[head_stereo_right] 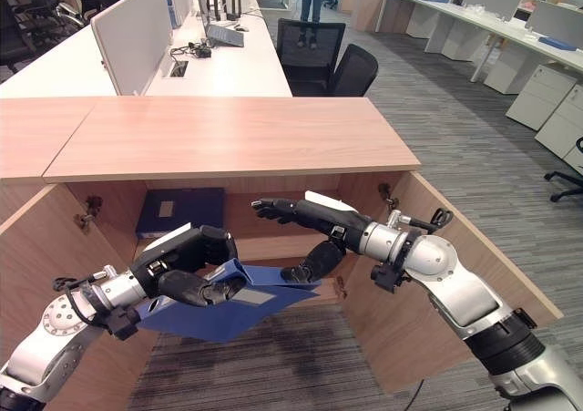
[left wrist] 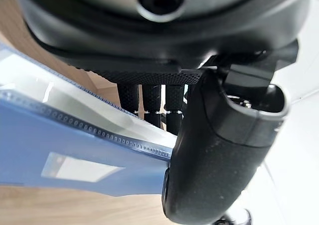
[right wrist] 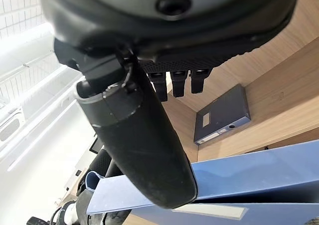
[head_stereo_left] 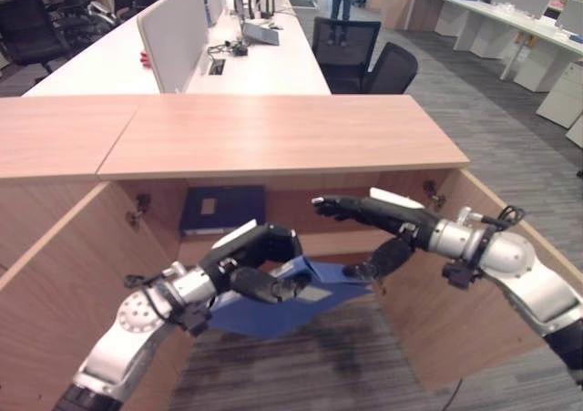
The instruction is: Put the empty folder in the office cabinet
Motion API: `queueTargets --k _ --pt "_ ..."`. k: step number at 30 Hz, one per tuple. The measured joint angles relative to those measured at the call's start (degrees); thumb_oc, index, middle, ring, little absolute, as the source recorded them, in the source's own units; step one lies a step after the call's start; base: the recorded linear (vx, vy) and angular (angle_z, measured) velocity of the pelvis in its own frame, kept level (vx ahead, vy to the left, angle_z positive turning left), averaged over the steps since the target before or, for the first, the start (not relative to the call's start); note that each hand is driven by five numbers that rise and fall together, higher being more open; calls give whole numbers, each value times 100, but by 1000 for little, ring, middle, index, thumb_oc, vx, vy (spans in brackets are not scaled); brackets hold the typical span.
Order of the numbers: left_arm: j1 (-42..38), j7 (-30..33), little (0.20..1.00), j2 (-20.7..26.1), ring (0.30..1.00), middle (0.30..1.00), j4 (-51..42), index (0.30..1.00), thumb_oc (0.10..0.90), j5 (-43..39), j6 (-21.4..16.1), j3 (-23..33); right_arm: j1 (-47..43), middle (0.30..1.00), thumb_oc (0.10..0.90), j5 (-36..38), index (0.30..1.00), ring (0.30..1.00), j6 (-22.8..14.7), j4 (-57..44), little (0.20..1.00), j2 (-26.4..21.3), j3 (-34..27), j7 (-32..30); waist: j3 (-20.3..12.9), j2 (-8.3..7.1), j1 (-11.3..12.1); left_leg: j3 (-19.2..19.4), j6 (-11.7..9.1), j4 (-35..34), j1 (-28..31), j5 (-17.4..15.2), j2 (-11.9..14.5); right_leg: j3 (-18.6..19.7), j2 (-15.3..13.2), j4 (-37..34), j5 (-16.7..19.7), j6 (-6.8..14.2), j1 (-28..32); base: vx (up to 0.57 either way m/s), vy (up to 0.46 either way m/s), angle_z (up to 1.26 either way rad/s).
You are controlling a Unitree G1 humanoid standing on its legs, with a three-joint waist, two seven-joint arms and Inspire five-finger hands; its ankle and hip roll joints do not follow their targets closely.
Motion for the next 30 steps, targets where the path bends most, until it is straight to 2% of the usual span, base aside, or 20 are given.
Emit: queueTargets --k 7,12,21,30 --pt "-61 106 300 118 300 300 4 300 400 562 -144 0 -38 900 800 -1 900 900 10 -9 900 -143 39 117 0 -4 -1 1 -9 0 -1 -6 1 2 2 0 -5 4 -11 0 0 0" --pt "-130 124 300 417 300 300 16 300 400 749 -211 -1 -487 900 800 20 900 900 25 -14 900 -517 238 151 0 -14 -6 8 -12 0 -4 -8 2 0 4 0 -3 3 -5 0 0 0" --pt "-187 219 300 423 300 300 265 300 400 1150 -314 -9 -881 900 800 476 900 900 -15 -282 900 -1191 226 117 -8 -67 -18 4 -20 0 -3 -14 1 6 4 1 0 -2 -9 0 0 0" --pt "-239 375 300 374 300 300 308 300 400 1342 -316 -13 -878 900 800 473 900 900 -31 -498 900 -1125 229 128 -9 -114 -18 18 -22 0 -3 -15 1 13 6 1 1 -2 -25 -2 -1 -1"
